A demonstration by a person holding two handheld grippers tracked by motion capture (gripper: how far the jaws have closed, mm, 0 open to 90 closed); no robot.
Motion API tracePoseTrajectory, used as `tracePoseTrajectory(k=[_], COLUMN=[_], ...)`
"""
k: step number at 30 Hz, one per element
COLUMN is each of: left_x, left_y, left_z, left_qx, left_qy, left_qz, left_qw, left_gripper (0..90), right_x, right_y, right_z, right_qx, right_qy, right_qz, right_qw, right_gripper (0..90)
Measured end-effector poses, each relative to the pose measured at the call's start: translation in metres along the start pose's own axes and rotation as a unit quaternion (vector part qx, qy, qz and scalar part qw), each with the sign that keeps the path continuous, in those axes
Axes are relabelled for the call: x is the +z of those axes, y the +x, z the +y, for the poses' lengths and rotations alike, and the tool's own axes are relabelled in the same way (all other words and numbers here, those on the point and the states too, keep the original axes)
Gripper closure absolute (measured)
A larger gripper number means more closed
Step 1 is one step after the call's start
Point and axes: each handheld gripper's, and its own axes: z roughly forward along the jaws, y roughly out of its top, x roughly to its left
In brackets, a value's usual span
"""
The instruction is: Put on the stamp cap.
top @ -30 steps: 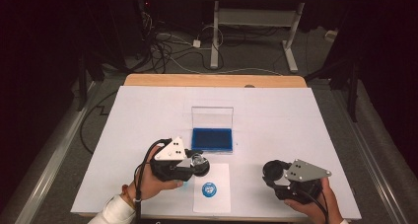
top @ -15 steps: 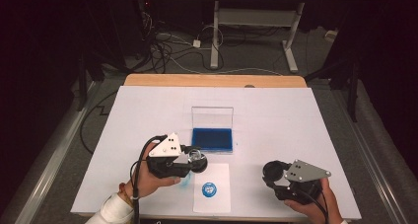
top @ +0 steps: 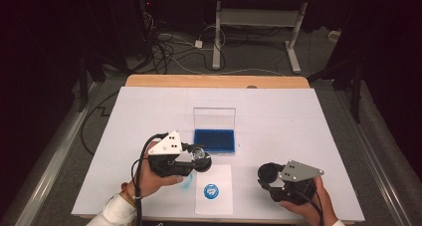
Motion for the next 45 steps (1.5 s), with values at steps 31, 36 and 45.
tracePoseTrajectory(k=[31, 36, 45], left_x=[0.002, 0.001, 0.002], left_y=[0.001, 0.000, -0.001], left_z=[0.006, 0.007, 0.009], left_qx=[0.000, 0.003, 0.003], left_qy=[-0.009, -0.010, -0.015], left_qz=[-0.003, -0.002, -0.009], left_qw=[1.0000, 0.9999, 0.9998], left_gripper=[54.4, 54.4, 54.4], right_x=[0.035, 0.039, 0.045], right_y=[0.017, 0.019, 0.023], right_z=[0.028, 0.031, 0.039], right_qx=[-0.026, -0.031, -0.035], right_qy=[-0.003, -0.005, -0.009], right_qz=[0.041, 0.045, 0.051], right_qw=[0.9988, 0.9985, 0.9980], right_gripper=[38.6, 38.6, 38.6])
